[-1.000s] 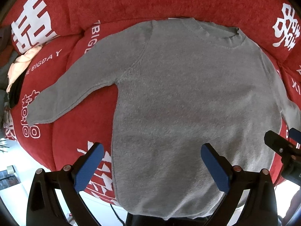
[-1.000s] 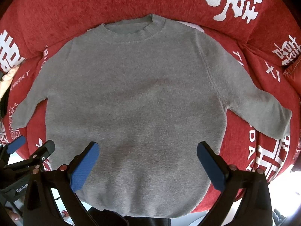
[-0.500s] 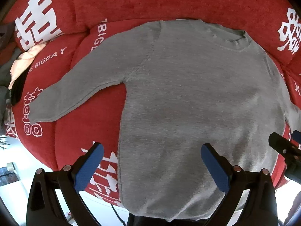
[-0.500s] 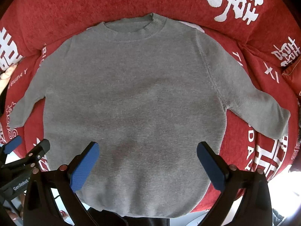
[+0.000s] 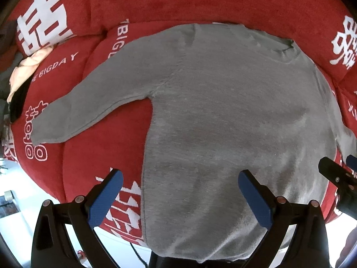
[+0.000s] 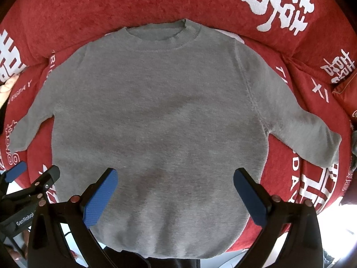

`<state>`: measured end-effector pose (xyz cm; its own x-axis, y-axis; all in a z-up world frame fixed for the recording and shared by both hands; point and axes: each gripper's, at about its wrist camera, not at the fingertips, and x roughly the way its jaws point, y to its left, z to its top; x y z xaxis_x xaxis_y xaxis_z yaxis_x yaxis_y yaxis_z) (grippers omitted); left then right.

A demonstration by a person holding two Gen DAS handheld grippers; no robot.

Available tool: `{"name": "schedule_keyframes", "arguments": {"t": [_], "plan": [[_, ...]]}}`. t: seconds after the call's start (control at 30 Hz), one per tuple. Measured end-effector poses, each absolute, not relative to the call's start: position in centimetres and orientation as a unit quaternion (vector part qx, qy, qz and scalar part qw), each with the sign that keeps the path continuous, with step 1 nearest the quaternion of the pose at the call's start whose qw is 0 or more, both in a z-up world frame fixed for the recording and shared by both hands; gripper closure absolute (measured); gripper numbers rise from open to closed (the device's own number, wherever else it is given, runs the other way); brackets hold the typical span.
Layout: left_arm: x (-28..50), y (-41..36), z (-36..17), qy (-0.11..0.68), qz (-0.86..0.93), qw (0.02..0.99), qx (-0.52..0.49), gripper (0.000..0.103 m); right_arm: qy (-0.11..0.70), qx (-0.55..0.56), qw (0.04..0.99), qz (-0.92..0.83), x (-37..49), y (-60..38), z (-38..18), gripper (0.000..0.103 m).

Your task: Fold small clothes

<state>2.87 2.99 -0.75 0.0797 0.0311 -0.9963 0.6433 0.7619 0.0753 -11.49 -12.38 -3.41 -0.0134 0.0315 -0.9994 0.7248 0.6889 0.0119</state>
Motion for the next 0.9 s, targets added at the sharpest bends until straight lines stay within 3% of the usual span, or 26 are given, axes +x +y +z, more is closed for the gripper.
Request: {"name": "schedule_keyframes", "arguments": {"t": [0.4,0.67,0.9], "plan": [[6.3,5.4,-1.2,0.681,-0.247,0.68,0.115,0.0,0.658,0.279,0.655,-0.245,-9.0,-10.9,-3.0,0.0],[15.0,15.4,-3.1,0.661,-0.187,0.725,-0.05,0.0,0.658,0.27,0.672,-0.206,-6.1,-8.4,-3.0,0.0],[21.0,24.5,-6.8,0.636,-0.122,0.749,-0.137,0.0,0.671,0.264,0.673,-0.166,-3.0,-5.2,-4.5,0.0]]}}
